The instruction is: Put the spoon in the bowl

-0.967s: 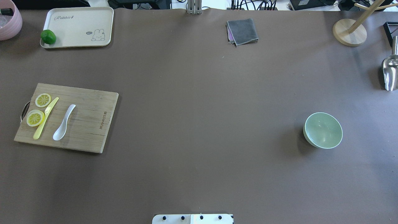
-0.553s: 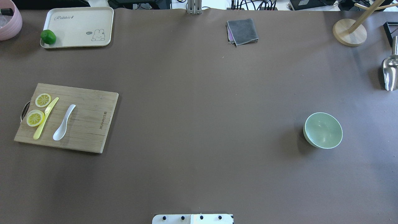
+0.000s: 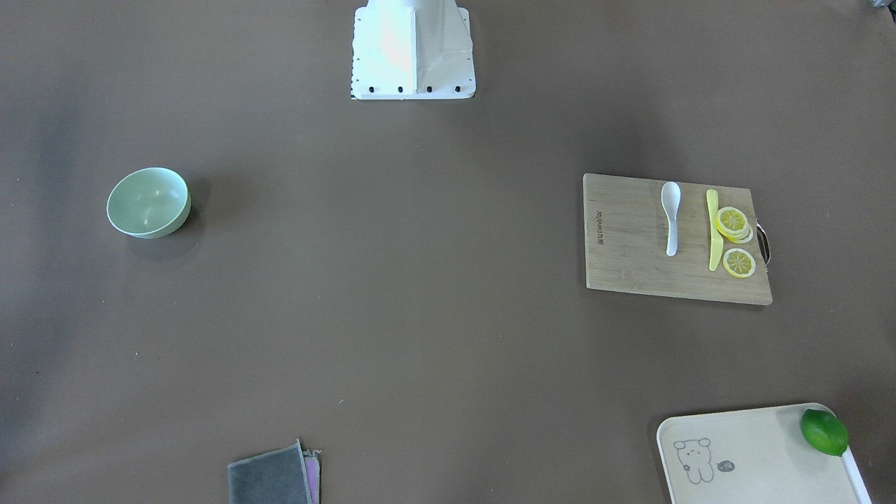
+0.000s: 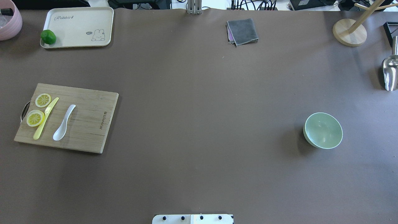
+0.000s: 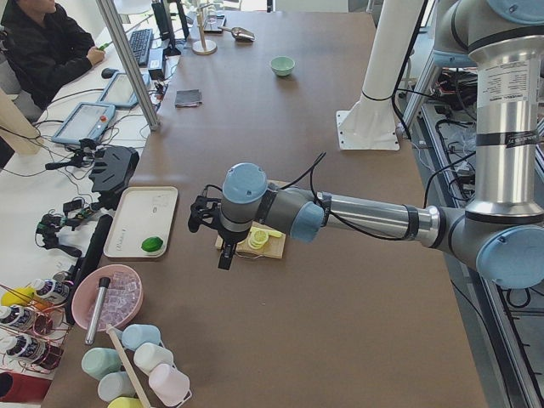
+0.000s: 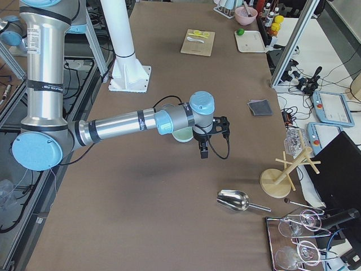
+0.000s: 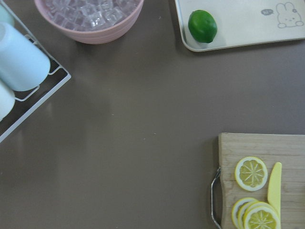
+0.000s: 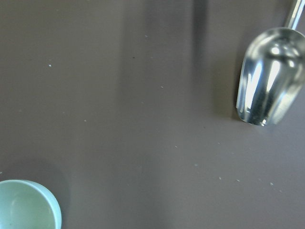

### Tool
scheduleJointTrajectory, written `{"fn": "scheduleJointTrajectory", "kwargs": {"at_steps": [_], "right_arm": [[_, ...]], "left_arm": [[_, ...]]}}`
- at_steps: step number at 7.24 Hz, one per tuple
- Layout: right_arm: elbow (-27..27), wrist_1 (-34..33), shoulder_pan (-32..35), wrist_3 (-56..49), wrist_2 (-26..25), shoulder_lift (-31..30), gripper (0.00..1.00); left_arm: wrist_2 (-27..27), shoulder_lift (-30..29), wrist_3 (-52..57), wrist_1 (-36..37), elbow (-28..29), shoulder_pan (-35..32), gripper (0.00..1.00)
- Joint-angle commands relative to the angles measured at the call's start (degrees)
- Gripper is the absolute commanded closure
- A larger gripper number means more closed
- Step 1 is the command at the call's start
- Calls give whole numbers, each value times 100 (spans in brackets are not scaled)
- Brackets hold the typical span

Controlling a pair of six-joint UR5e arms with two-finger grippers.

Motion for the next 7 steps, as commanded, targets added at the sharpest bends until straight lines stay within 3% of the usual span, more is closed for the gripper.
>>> {"fn": "scheduleJointTrajectory", "kwargs": {"at_steps": [1,4,7], "right_arm": [[63,803,-832,927,199,78,0],[-85,1139,-1870,1033,-467,61,0],[-963,2745,-2267,2016,-520,-9,0]], "left_arm": [[-79,-587,-661,-234,55,635,2],[-18,-625,-766,-409,90,1208,2],[-26,-634,-864,-445,117,1235,2]]}}
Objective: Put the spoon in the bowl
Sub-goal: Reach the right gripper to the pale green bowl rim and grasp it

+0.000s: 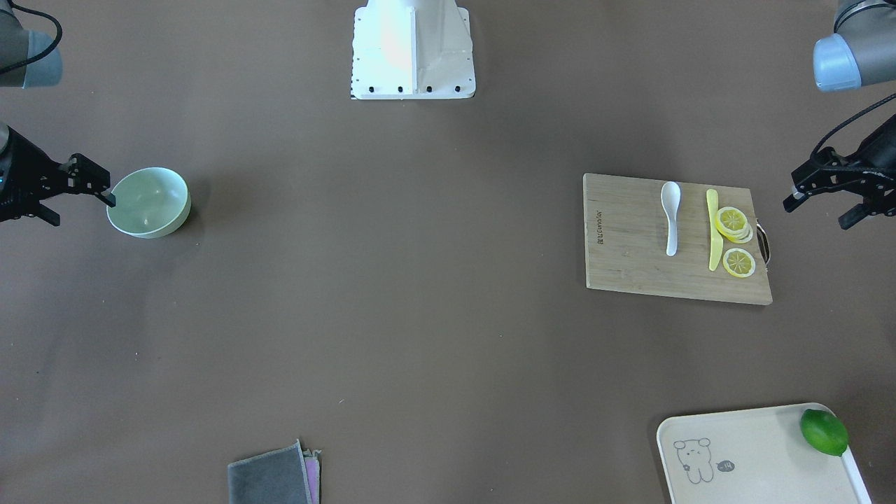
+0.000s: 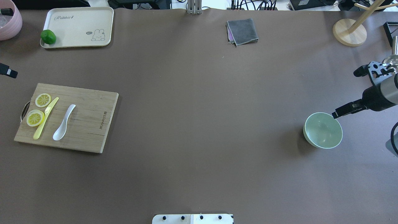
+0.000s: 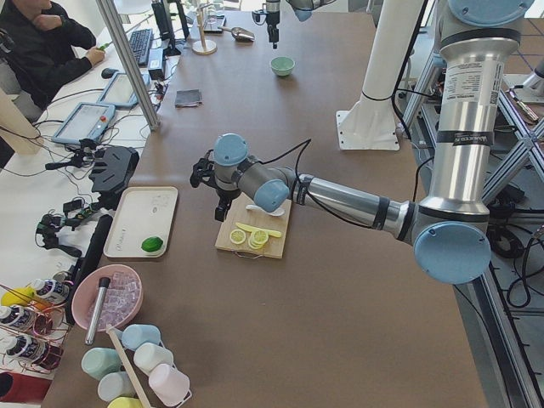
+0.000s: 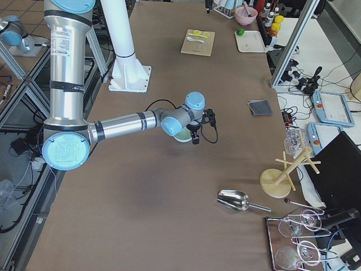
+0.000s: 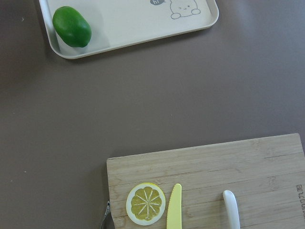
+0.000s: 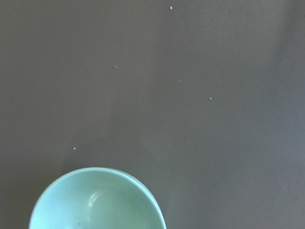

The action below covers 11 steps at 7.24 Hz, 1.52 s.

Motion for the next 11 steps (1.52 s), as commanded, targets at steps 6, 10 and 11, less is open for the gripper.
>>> {"fn": "scheduleJointTrajectory", "kwargs": {"at_steps": [6,10,11], "right_arm": [[-713,1121,-351,544,4,-60,100],[-74,1104,-439,1711,432,63,100],[121,1086,-431,1897,496,211,100]], "left_arm": [[-15,-12,-50,-28,16,168,2],[-15,-47,-59,-19,34,168,2],[-15,-169,-216,-10,33,177,2]]}}
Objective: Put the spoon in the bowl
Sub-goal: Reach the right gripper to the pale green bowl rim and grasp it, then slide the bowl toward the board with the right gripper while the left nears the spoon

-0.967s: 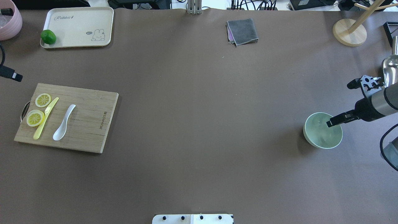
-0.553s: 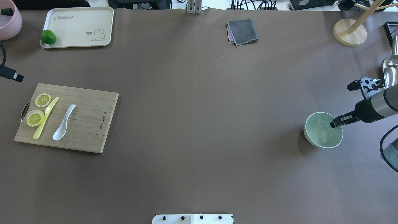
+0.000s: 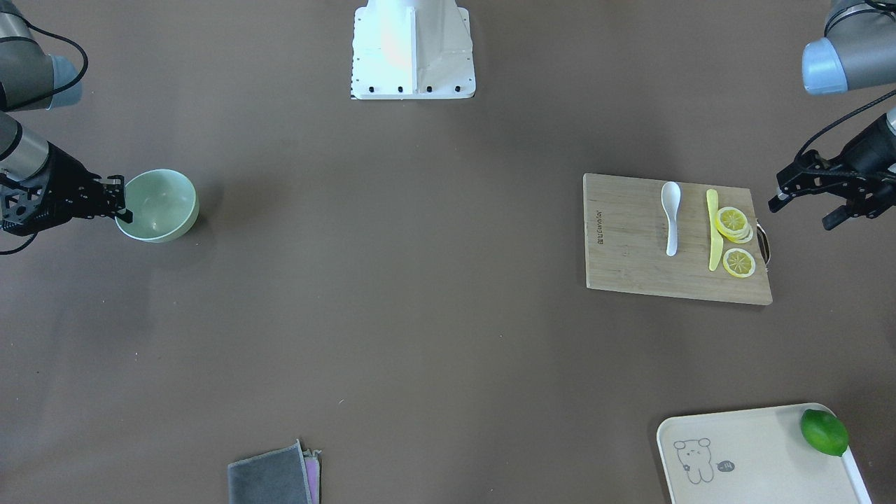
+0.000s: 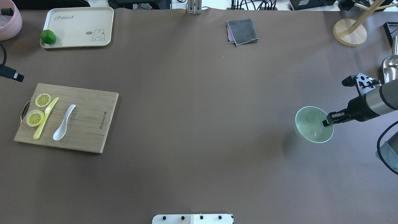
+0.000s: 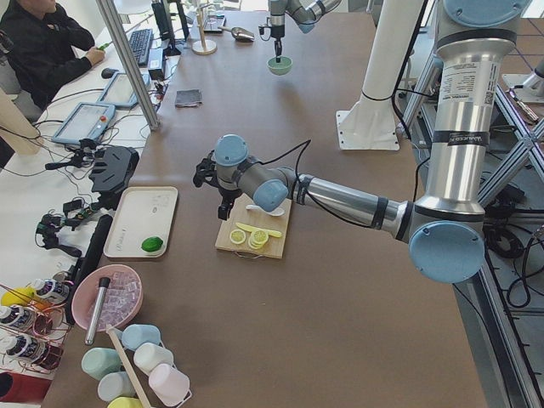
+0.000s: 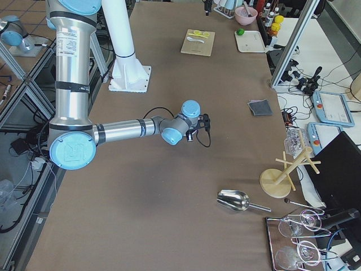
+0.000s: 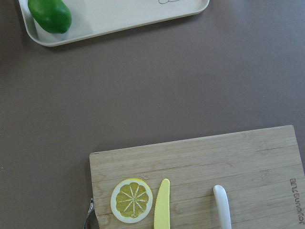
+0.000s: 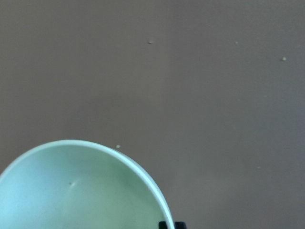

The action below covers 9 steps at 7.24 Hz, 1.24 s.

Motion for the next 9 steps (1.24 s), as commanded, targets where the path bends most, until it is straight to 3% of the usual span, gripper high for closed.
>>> {"fn": "scheduleJointTrajectory", "kwargs": {"at_steps": [1,2,4,7,9], "right_arm": [[275,-168,-122,772,80,619,100],[266,-482,-410,1133,-225,1102,100],[257,-1368,-851,1242,-842,1859,100],[109,-1751,-1562,1918,-1509,2730,100],[-548,-1742,-1784,1990,-1792,3311,100]], "left_arm": [[0,-382,-462,7,15,276,2],[96,-707,-805,7,24,713,2],[1199,-973,-1432,-45,58,1697,3],[1546,-913,-1136,-80,226,1834,3],[1608,-964,-844,-150,566,1843,3]]}}
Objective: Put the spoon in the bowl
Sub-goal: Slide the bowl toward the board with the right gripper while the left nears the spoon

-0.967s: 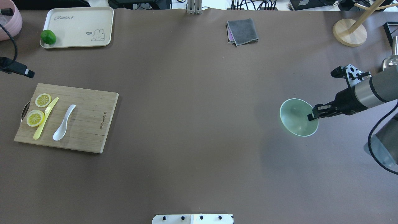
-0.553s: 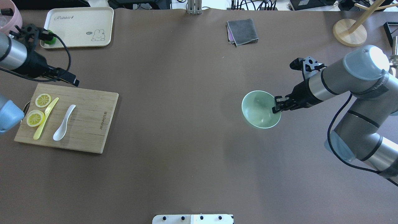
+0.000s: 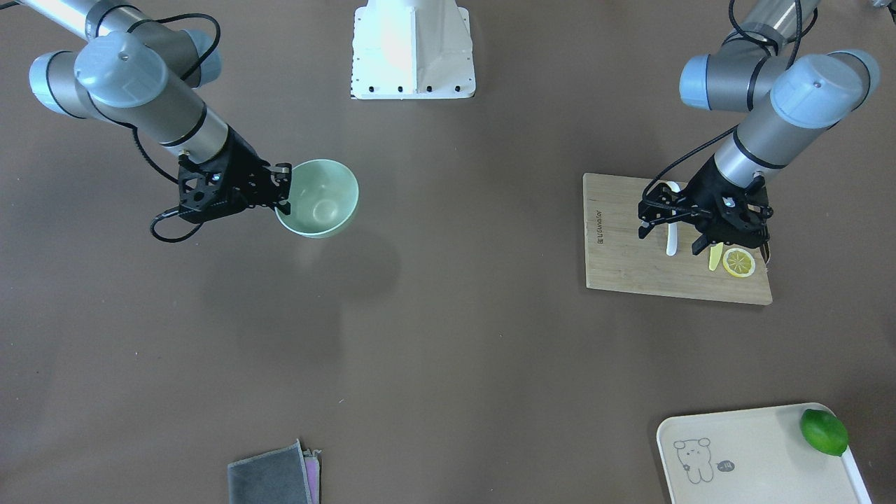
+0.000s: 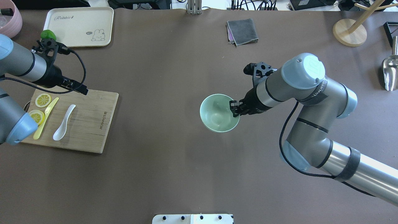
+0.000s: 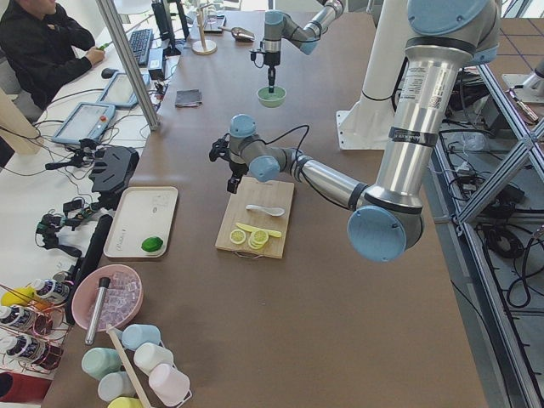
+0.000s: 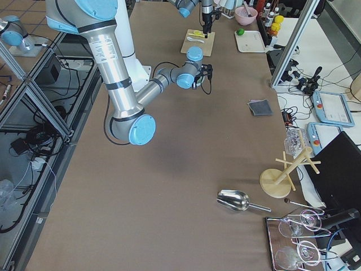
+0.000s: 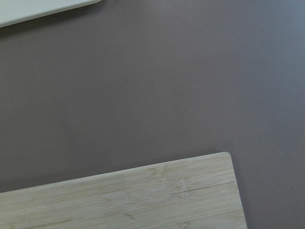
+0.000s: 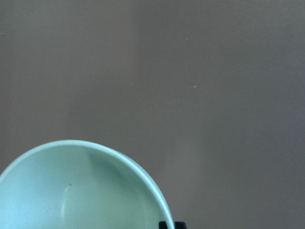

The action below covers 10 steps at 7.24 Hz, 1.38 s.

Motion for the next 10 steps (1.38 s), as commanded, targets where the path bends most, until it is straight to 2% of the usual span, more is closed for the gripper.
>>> {"fn": "scheduleJointTrajectory", "kwargs": {"at_steps": [1,4,5,7,9,10], "right_arm": [[-457,3,-155,63,-214,357,100],[-1176,3,-164,54,-257,1032,100],[-1221,3,-164,45,-266,1104,100],[-1292,21,-243,37,-616,1131,100],[-1546,56,-243,36,-636,1315,99],[-1547,56,-252,45,-636,1333,67]], "left_arm": [[38,-1,127,-294,344,3,3],[38,52,127,-446,460,3,3],[38,52,127,-446,460,11,3],[38,43,127,-455,538,11,3],[38,43,74,-446,556,20,3],[38,104,65,-446,565,29,3]]}}
